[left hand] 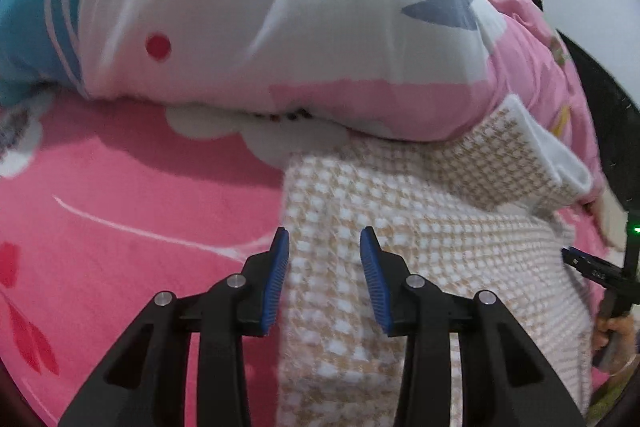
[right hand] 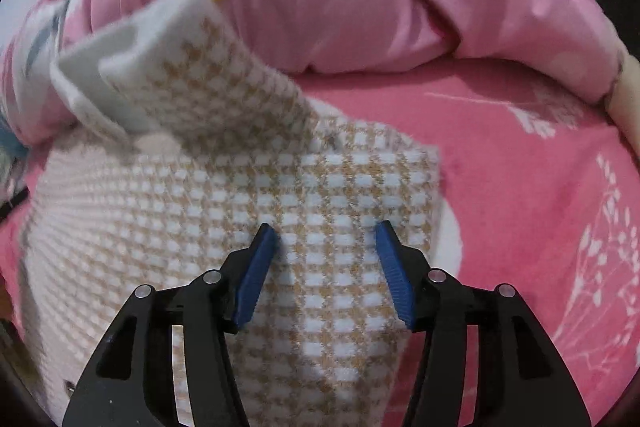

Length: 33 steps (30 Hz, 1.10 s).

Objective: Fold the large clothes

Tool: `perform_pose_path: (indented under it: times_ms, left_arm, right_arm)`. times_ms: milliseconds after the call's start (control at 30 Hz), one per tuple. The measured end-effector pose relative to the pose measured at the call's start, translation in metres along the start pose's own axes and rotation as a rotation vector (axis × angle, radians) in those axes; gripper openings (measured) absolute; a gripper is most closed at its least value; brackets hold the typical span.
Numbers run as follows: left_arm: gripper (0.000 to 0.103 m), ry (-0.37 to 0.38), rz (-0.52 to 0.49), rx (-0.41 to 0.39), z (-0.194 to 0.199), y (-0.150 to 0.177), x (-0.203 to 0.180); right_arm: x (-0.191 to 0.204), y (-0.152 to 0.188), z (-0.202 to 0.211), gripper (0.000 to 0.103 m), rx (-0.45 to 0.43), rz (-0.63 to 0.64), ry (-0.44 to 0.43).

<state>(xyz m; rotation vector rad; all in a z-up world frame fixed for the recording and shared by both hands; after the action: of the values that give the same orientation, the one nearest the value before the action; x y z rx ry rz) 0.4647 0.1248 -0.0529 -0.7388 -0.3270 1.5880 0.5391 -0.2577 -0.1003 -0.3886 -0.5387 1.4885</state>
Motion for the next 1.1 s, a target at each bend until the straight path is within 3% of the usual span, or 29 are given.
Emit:
perform_pose_path:
  times_ms: [167,233,267,300,367,433,533,567,700,833,900,967,1000,1100]
  left_arm:
    - [0.036,0.015,-0.048,0.068,-0.015,0.009,-0.010]
    - [0.031,-0.030,-0.078,0.090,-0.025,0.011,-0.016]
    - [0.019,-0.038,-0.087,0.089,-0.025,0.012,-0.017]
    - [0.012,-0.064,-0.107,0.077,-0.023,0.013,-0.020]
    - [0.008,-0.088,-0.161,0.029,-0.013,0.011,-0.030]
    - [0.007,-0.104,-0.246,-0.059,0.008,0.008,-0.044]
    - [0.007,-0.140,-0.287,-0.127,0.017,0.001,-0.051]
    - [0.007,-0.152,-0.277,-0.117,0.013,-0.002,-0.049]
    - [0.008,-0.219,-0.265,0.054,-0.034,0.018,-0.030]
    - [0.010,-0.192,-0.214,0.015,-0.017,0.019,-0.024]
    - [0.020,-0.193,-0.204,-0.003,-0.003,0.020,-0.018]
    - [0.028,-0.208,-0.193,-0.009,0.008,0.023,-0.014]
    - [0.031,-0.213,-0.182,-0.003,0.016,0.025,-0.012]
    - [0.048,-0.214,-0.153,0.021,0.043,0.038,-0.012]
  right_arm:
    - [0.013,0.005,0.019,0.053,-0.026,0.020,-0.039]
    - [0.020,0.010,0.018,0.054,-0.025,0.038,-0.041]
    - [0.024,0.012,0.018,0.054,-0.031,0.053,-0.029]
    - [0.027,0.014,0.017,0.054,-0.038,0.065,-0.017]
    - [0.032,0.016,0.018,0.054,-0.051,0.074,-0.009]
    - [0.040,0.016,0.022,0.054,-0.070,0.074,-0.022]
    - [0.045,0.026,0.027,0.054,-0.098,0.086,-0.020]
    - [0.048,0.027,0.024,0.054,-0.094,0.092,-0.015]
    - [0.044,0.025,0.009,0.057,-0.066,0.128,0.017]
    - [0.044,0.025,0.034,0.059,-0.087,0.104,-0.022]
    - [0.044,0.032,0.050,0.070,-0.117,0.101,-0.062]
    - [0.044,0.039,0.041,0.075,-0.078,0.109,-0.052]
    - [0.047,0.046,0.024,0.076,0.003,0.137,-0.017]
    - [0.053,0.053,0.039,0.076,-0.015,0.139,0.038]
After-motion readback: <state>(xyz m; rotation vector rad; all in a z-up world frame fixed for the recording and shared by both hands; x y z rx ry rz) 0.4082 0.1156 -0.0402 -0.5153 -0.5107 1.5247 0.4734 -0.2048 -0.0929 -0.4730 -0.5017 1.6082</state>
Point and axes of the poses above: each gripper's, at about its wrist camera, not at the fingertips, and z roughly against the way its jaws point, x to its left, y to its underside, the point moved 2 cm from there along -z, roughly the way its jaws point, and after that the axes turned 2 degrees about -x, right-handed, at the moved point
